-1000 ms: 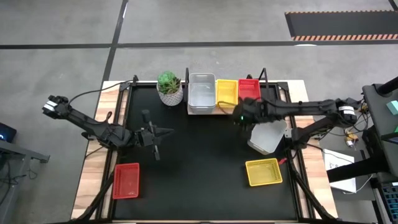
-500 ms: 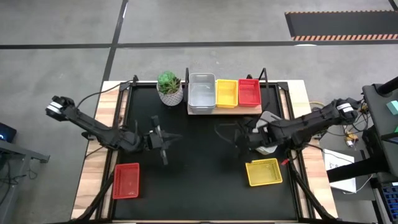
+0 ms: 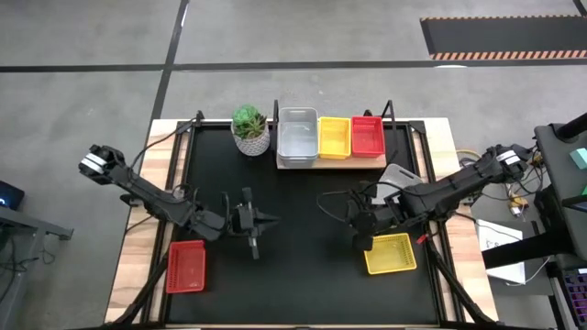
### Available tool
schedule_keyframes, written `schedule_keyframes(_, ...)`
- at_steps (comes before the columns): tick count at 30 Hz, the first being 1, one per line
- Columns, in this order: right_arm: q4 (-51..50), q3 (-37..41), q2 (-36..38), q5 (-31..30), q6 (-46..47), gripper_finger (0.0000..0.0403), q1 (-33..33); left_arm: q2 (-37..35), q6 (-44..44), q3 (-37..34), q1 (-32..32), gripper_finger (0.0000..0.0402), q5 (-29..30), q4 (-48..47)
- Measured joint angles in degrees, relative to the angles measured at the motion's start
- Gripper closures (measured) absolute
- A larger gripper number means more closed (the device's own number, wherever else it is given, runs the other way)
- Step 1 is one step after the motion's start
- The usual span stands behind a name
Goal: Stack baskets on shelf by color
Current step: Stack the yellow bin on the yellow bin on the shelf
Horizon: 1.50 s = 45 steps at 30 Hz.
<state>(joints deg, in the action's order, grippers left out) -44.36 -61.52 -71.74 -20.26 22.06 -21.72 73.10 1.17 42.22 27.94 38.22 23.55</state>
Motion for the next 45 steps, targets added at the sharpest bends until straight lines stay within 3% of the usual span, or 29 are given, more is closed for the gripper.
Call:
schedule_keyframes(9,9.93,1.23,-1.91,1.24,-5.88,0.0324,-6.75,3.88,13.30,1.27,5.71,0.0402,-0.17,0.02)
schedule_keyframes(12,9.00,0.81,-1.93,6.63,-5.93,0.0298,-8.55,4.69,13.23,1.25,6.90,0.0402,-0.30,-0.16)
schedule_keyframes(15,6.41,-0.77,-2.02,15.70,2.63,0.0279,-9.42,4.74,13.07,1.25,6.82,0.0402,-0.20,0.00)
schedule_keyframes(19,0.34,-3.73,-3.25,21.59,19.71,0.0271,-10.61,4.51,10.04,1.37,6.29,0.0402,-0.07,0.23)
schedule_keyframes(22,-7.58,-5.55,-5.34,25.18,18.66,0.0276,-13.49,4.49,5.66,1.84,6.28,0.0402,0.04,1.65)
schedule_keyframes(27,-17.28,-5.59,-9.58,25.42,19.94,0.0278,-20.22,4.44,4.24,2.19,6.43,0.0402,0.04,1.87)
schedule_keyframes(32,-17.88,-5.49,-13.86,23.05,21.96,0.0270,-24.44,4.44,1.42,2.03,6.56,0.0402,0.02,1.27)
schedule_keyframes(39,-18.02,-5.40,-18.77,19.18,19.08,0.0277,-25.55,4.03,-5.27,2.76,6.56,0.0402,0.04,1.53)
schedule_keyframes(45,-13.80,-5.66,-21.06,16.59,17.13,0.0311,-24.45,3.47,-6.53,2.78,6.56,0.0402,0.04,1.49)
